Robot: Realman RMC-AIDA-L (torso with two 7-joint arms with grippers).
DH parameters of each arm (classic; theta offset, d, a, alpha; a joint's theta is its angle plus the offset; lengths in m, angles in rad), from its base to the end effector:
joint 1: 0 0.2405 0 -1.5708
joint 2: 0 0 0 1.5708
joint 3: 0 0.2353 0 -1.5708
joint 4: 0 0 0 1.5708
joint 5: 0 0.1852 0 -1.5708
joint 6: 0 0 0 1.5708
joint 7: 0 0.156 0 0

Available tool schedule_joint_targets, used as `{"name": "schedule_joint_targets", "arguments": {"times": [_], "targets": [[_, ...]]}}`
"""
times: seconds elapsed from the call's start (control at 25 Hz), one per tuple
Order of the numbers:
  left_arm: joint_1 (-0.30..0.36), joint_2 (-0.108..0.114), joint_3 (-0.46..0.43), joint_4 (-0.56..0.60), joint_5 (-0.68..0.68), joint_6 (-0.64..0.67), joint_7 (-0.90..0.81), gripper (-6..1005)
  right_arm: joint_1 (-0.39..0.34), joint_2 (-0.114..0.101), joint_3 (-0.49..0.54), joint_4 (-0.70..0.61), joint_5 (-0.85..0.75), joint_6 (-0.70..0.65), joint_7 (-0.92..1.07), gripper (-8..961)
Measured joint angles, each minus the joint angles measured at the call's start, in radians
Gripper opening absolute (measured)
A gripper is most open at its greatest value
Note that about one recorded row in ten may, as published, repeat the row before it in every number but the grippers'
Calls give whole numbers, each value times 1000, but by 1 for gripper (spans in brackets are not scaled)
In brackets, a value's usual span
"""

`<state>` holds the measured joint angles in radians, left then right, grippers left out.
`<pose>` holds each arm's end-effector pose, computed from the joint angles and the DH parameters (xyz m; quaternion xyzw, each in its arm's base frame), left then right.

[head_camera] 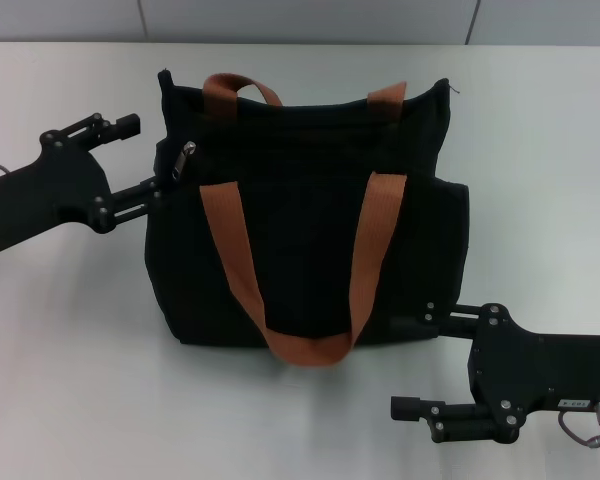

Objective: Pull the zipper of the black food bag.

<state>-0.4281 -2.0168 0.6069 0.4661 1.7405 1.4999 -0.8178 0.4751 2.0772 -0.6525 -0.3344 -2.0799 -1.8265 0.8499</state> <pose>-0.2656 0.3003 0.0273 -0.9054 -0.0847 -0.2782 0.3094 0.2250 0.2187 -0.0371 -0.9389 0.0765 0.3353 0.0105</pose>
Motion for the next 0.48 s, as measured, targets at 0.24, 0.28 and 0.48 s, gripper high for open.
{"name": "schedule_joint_targets", "arguments": {"times": [0.24,0.28,0.48], "targets": [[-2,-13,3,0,5,15,48,593,-1,2,2,0,1,-3,0,742],[0,-13,2,0,4,15,53,591,-1,2,2,0,2,-3,0,742],[6,-14,-3,-1,2,25,59,539,-1,1,2,0,10,-10,0,742]]}}
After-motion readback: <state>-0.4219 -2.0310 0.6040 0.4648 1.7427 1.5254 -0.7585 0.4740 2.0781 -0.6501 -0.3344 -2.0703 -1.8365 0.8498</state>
